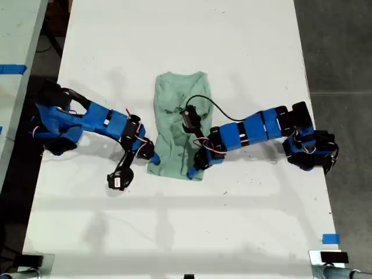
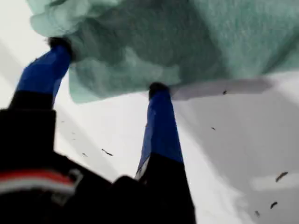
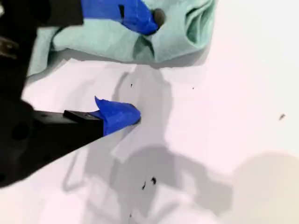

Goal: Fold t shirt

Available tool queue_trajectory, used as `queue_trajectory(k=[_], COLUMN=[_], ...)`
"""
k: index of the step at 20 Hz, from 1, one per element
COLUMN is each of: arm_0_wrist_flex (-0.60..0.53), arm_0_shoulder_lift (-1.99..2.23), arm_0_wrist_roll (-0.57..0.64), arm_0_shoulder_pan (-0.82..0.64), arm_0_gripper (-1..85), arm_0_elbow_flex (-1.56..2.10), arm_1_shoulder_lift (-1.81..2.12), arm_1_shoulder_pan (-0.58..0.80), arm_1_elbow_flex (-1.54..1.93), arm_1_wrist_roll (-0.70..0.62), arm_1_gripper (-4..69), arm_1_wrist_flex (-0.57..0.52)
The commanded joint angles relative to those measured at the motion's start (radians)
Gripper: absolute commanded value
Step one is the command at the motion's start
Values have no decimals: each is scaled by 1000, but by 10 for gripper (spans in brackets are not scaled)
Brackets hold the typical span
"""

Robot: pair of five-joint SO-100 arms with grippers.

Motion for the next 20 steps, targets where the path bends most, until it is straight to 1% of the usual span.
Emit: queue_trajectory(k=[1,2,3,4,5,7,9,10,13,16,18,20], arm_0_wrist_flex=[32,49,89,133,155,126,135,137,75,83,127,130], arm_0_shoulder_lift=[-81,-124,-186,-252,-287,-267,-261,-256,-173,-52,3,51], arm_0_wrist_roll=[2,8,20,28,25,11,2,-6,-3,35,81,156], arm_0_shoulder_pan=[-25,-14,-6,6,28,104,184,207,232,166,58,-71], arm_0_gripper=[58,0,0,0,0,0,0,0,0,0,0,0], arm_0_elbow_flex=[-147,-192,-261,-348,-428,-575,-753,-799,-796,-770,-747,-723], arm_1_shoulder_lift=[-84,-124,-144,-147,-133,-57,60,112,225,336,388,394], arm_1_shoulder_pan=[18,15,11,2,-14,-54,-98,-112,-120,-23,84,192], arm_1_elbow_flex=[-124,-152,-166,-169,-169,-178,-179,-164,-127,-106,-83,-69], arm_1_wrist_roll=[15,21,35,43,48,41,38,38,18,-67,-141,-213], arm_1_gripper=[252,171,72,-12,-12,-11,-11,-11,-11,-11,-11,-11], arm_1_wrist_flex=[-20,-6,3,15,28,58,83,87,87,87,86,60])
